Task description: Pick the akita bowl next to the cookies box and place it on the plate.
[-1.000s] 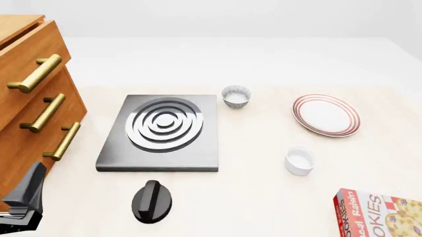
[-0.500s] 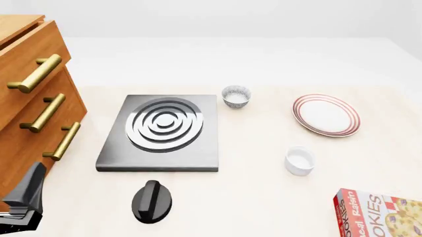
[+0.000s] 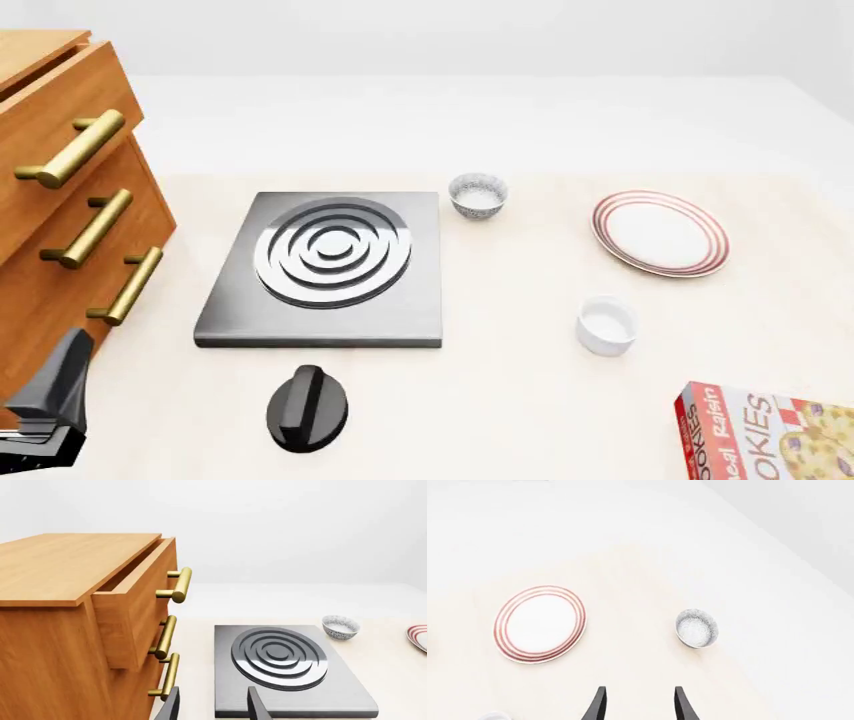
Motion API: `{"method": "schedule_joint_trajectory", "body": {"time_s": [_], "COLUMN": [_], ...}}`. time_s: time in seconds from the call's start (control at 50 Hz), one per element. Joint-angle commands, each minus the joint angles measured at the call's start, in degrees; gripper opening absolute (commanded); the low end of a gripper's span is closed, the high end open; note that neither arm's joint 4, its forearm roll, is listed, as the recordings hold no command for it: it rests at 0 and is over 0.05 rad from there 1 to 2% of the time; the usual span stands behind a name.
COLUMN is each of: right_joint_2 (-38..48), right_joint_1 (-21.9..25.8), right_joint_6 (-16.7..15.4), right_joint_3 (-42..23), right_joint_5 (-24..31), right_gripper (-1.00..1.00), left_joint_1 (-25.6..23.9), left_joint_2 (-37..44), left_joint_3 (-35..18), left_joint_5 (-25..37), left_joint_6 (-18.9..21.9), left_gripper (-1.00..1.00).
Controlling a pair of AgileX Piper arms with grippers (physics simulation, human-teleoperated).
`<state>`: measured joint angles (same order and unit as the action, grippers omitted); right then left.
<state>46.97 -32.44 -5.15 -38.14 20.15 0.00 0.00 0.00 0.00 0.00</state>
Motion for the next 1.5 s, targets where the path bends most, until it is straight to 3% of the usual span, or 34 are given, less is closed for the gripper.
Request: {"method": "schedule_joint_trajectory", "body": {"time_s": [0.02, 0.76, 1.2, 1.5], "right_joint_2": [3.3, 22.4, 32.3, 37.4], "right_joint_1": [-2.5, -11.8, -16.4, -17.6], "right_joint_6": [1.3, 3.3, 1.8, 2.8], "right_joint_3": [-2.4, -14.3, -24.8, -31.1], "right_joint_5": [0.0, -2.2, 1.2, 4.1], "right_gripper": [1.00, 1.00, 1.00, 1.00], "left_joint_1": [0.0, 0.0, 0.0, 0.0], "left_joint_2": [0.0, 0.0, 0.0, 0.0], "left_joint_3": [0.0, 0.0, 0.0, 0.0], "left_joint_5": [0.0, 0.0, 0.0, 0.0], "left_joint_6": [0.0, 0.0, 0.0, 0.0], "left_gripper": [1.00, 1.00, 1.00, 1.00]}}
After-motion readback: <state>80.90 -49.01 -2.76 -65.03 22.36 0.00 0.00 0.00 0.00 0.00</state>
